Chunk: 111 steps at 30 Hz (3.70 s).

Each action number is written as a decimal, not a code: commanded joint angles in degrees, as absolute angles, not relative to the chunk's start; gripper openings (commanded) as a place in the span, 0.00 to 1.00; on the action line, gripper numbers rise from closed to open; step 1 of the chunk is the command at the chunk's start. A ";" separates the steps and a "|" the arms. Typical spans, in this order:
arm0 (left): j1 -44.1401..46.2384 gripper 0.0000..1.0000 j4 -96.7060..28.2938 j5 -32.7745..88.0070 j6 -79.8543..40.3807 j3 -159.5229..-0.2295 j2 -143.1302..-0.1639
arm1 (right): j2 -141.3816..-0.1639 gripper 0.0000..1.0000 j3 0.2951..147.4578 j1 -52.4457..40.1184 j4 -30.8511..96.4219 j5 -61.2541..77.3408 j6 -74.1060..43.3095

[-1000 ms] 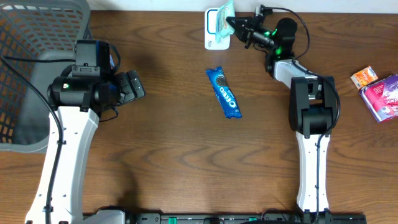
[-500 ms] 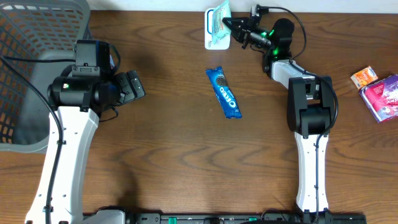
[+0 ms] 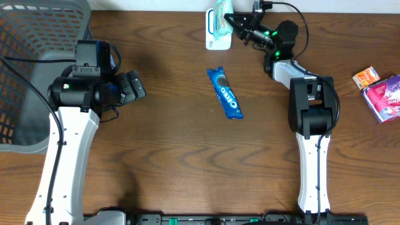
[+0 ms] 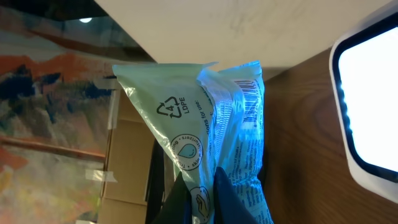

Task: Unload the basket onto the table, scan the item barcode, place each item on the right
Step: 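Hold the wipes pack barcode under the scanner with the right gripper, then carry the wipes pack to the far right and release it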

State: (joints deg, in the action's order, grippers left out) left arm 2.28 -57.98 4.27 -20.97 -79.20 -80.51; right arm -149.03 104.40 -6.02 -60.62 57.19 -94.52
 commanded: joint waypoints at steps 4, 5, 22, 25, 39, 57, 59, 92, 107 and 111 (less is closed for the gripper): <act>2.15 0.98 -58.04 3.57 -21.08 -79.50 -80.71 | -145.45 0.01 104.99 -2.48 -60.40 55.40 -91.72; 2.15 0.98 -58.04 3.57 -21.08 -79.50 -80.71 | -144.66 0.01 104.99 -1.76 -59.66 55.46 -90.98; 2.15 0.98 -58.04 3.57 -21.08 -79.50 -80.71 | -122.56 0.01 104.99 9.30 24.69 25.61 -29.67; 2.15 0.98 -58.04 3.57 -21.08 -79.50 -80.71 | -120.38 0.01 104.99 12.78 32.38 19.40 -23.55; 2.15 0.98 -58.04 3.57 -21.08 -79.50 -80.71 | -120.62 0.10 104.97 18.39 46.28 19.73 -8.05; 2.15 0.98 -58.04 3.57 -21.08 -79.50 -80.71 | -129.14 0.70 104.92 -1.13 31.42 14.50 -22.24; 2.15 0.98 -58.04 3.57 -21.08 -79.50 -80.71 | -130.78 0.71 104.92 -2.72 29.23 12.49 -25.61; 2.15 0.98 -58.04 3.57 -21.08 -79.50 -80.71 | -127.26 0.01 104.95 0.40 46.24 -17.06 -22.79; 2.15 0.98 -58.04 3.57 -21.08 -79.50 -80.71 | -120.36 0.01 104.92 10.70 53.84 -39.86 -14.94; 2.15 0.98 -58.02 3.57 -21.08 -79.50 -80.71 | -121.47 0.05 104.92 13.47 52.95 -36.51 -14.87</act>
